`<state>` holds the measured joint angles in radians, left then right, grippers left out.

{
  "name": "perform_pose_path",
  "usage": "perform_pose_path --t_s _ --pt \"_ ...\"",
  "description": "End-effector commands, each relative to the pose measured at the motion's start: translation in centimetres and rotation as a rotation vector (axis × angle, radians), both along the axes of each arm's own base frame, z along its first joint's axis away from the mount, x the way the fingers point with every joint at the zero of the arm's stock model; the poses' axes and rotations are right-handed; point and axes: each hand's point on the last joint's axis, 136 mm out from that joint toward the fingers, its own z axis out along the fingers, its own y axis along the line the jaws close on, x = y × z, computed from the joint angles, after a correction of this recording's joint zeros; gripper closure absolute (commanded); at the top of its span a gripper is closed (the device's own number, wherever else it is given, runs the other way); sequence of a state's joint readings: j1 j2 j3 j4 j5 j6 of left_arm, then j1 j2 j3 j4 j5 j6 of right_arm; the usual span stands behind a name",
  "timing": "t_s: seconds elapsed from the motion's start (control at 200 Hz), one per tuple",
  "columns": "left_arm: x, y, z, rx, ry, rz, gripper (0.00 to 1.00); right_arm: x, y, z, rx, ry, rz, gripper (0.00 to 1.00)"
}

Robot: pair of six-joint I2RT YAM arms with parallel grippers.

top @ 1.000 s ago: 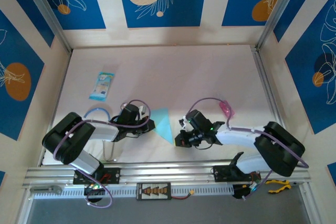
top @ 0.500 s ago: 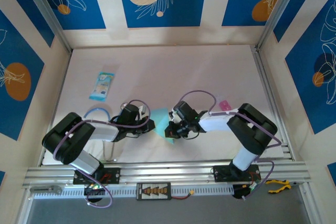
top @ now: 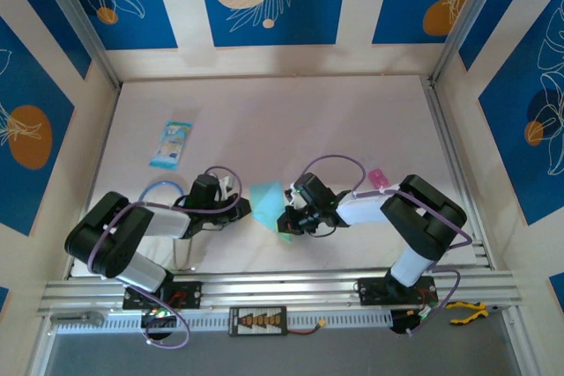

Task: Fold a paper plane with a square sheet of paper (pick it up from the middle)
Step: Fourth fold the wing at the center of the table.

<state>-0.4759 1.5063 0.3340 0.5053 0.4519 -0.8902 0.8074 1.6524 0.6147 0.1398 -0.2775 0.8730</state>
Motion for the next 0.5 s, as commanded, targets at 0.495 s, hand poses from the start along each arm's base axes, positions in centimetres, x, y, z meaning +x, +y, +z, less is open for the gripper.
perform_pose_path --t_s 0.495 --pt "-1.0 2.3 3.2 0.042 -0.031 0.003 0.74 4.4 -3.4 2.3 -0.134 -0.071 -0.103 0.72"
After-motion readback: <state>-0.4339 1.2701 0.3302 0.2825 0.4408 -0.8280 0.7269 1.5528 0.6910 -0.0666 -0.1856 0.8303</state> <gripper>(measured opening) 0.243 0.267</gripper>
